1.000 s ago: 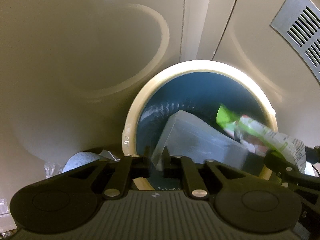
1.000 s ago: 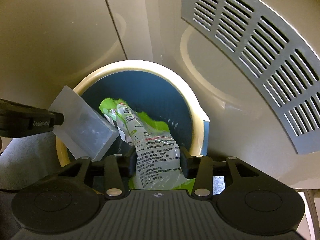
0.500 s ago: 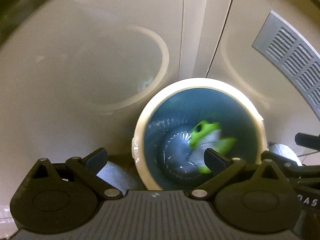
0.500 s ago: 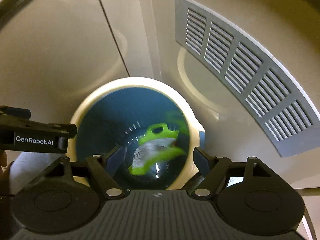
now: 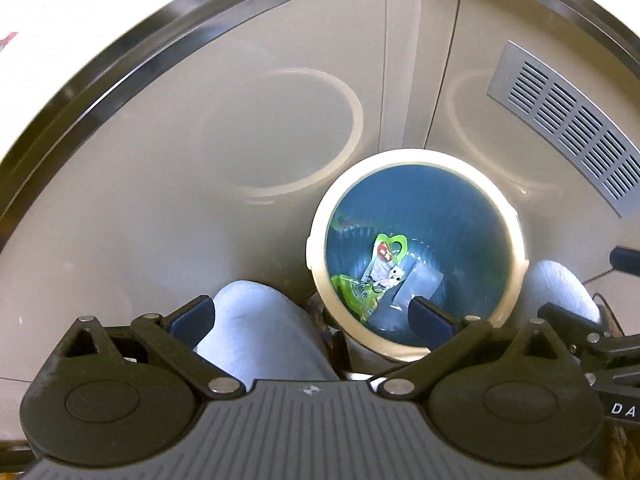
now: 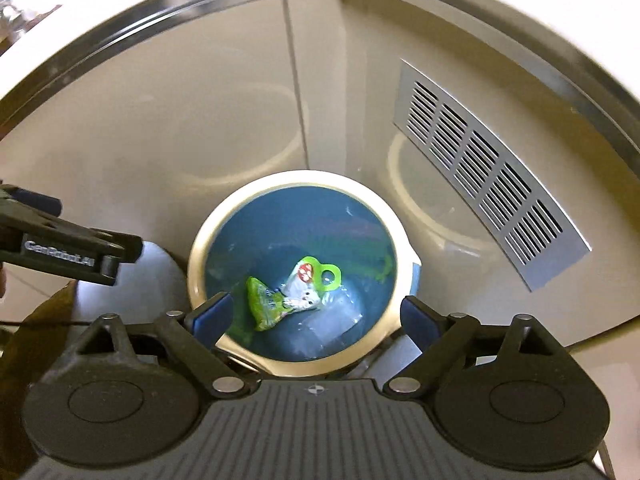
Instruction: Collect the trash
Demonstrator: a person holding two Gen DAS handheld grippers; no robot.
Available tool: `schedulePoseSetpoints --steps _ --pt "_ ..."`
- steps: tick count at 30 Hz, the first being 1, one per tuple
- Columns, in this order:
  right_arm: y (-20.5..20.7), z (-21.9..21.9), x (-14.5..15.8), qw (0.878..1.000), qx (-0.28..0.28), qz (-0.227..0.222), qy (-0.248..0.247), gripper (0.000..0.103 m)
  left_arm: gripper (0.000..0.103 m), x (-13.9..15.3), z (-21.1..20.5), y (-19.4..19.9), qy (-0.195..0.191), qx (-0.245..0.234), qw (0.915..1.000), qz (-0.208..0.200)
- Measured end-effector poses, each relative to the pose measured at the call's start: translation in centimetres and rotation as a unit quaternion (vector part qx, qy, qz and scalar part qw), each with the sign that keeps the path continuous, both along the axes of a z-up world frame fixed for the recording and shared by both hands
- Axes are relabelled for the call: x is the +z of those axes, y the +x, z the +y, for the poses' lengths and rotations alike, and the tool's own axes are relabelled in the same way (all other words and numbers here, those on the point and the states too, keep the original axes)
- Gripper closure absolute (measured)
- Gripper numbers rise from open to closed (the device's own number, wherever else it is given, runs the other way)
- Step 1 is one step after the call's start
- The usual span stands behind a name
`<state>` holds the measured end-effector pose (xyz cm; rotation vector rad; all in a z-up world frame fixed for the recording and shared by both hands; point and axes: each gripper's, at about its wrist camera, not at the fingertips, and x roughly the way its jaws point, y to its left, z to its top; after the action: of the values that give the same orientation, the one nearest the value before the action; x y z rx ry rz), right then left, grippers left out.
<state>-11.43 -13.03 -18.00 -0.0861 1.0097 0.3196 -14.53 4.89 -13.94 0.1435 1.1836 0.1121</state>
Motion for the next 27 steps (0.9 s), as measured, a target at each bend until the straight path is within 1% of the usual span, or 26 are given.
schedulePoseSetpoints --steps 2,10,13,18,21,27 --pt "-0.5 0.2 0.5 1.0 0.003 -0.011 -0.001 0.011 0.0 0.0 -0.3 -0.5 0.006 -0.004 0.9999 -0.01" --pt "-2.4 -0.3 2.5 0.999 0.006 -0.047 0.009 0.01 0.0 2.5 -0.8 -1.9 0.02 -0.011 0.9985 -0.049" --pt "-3.0 -0.4 2.9 0.998 0.004 -0.054 0.01 0.008 0.0 2.4 -1.2 -2.0 0.021 -0.021 0.9981 -0.054" --pt "-3.2 -0.8 2.9 0.998 -0.008 -0.053 0.013 0.007 0.0 2.8 -1.7 -2.3 0.028 -0.035 0.9974 -0.057" --pt "-3.2 -0.8 2.9 0.999 -0.011 -0.05 0.014 0.007 0.0 2.7 -1.6 -2.4 0.029 -0.031 0.9973 -0.059" --pt "-3.0 -0.2 2.5 0.999 0.003 -0.049 0.008 0.006 0.0 2.6 -1.5 -2.4 0.026 -0.024 0.9977 -0.057"
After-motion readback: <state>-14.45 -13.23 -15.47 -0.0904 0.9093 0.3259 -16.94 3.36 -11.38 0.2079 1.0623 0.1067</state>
